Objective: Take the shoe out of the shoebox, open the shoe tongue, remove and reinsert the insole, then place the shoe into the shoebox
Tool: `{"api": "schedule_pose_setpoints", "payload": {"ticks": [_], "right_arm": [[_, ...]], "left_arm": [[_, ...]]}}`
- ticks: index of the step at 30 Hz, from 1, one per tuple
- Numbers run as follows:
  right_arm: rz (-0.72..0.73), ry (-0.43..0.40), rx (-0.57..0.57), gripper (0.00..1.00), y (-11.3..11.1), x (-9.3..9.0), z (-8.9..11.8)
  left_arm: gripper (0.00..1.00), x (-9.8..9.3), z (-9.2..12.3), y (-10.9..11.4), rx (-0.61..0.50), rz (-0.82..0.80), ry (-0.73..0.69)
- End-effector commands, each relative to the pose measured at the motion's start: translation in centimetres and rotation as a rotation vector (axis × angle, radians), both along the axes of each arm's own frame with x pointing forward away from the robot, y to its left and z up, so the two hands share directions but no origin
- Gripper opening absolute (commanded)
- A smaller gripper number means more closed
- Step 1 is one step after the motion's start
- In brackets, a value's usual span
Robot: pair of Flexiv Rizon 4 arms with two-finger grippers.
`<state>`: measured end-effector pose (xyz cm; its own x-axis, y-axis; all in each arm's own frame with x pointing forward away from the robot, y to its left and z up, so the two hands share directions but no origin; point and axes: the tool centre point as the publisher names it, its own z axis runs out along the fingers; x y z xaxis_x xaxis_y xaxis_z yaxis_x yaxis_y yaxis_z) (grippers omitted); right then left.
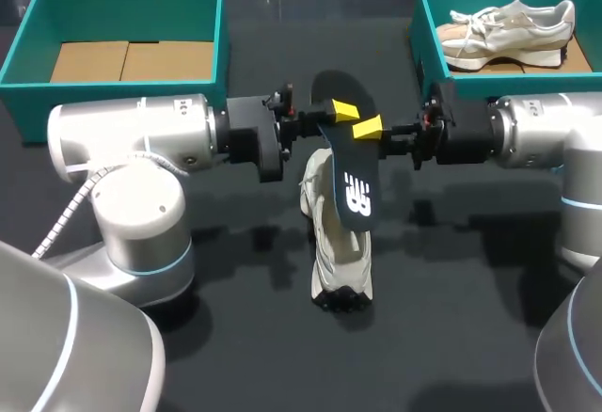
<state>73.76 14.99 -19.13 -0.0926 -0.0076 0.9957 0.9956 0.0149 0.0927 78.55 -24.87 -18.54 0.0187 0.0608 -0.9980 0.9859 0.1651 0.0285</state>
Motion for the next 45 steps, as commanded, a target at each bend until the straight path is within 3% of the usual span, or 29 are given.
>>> {"api": "schedule_pose_setpoints", "payload": {"ticks": [1, 4, 15, 19, 21, 23, 34, 37, 43, 45], "right_arm": [[0.015, -0.045, -0.022, 1.00, -3.4, -0.6, -0.1], [0.108, -0.156, -0.050, 1.00, -5.3, -0.9, -0.4], [0.108, -0.156, -0.050, 1.00, -5.3, -0.9, -0.4], [0.290, -0.417, -0.215, 1.00, -6.1, -2.5, -0.4], [0.352, -0.497, -0.276, 1.00, -7.0, -3.0, -1.1], [0.397, -0.510, -0.302, 1.00, -7.5, -3.3, -1.7], [0.397, -0.510, -0.302, 1.00, -7.5, -3.3, -1.7], [0.486, -0.596, -0.336, 1.00, -8.7, -4.6, -2.7], [0.596, -0.833, -0.401, 1.00, -11.6, -8.1, -4.2], [0.601, -0.859, -0.453, 1.00, -12.4, -8.8, -4.9]], "left_arm": [[0.00, -1.4, 0.6, 1.7, 0.008, 0.009, -0.001], [0.00, -2.4, 1.0, 2.4, 0.011, 0.008, 0.004], [0.00, -7.5, 2.1, 3.9, 0.060, -0.070, 0.032], [0.00, -8.9, 2.0, 4.0, 0.061, -0.134, 0.139], [0.00, -10.0, 2.1, 4.3, 0.053, -0.179, 0.228], [0.00, -11.0, 2.4, 4.2, 0.090, -0.250, 0.252], [0.00, -11.0, 2.4, 4.2, 0.090, -0.250, 0.252], [0.00, -12.8, 2.5, 2.9, 0.067, -0.239, 0.334], [0.00, -16.1, 3.5, 2.9, 0.030, -0.254, 0.490], [0.00, -17.2, 3.9, 2.8, 0.030, -0.312, 0.523]]}}
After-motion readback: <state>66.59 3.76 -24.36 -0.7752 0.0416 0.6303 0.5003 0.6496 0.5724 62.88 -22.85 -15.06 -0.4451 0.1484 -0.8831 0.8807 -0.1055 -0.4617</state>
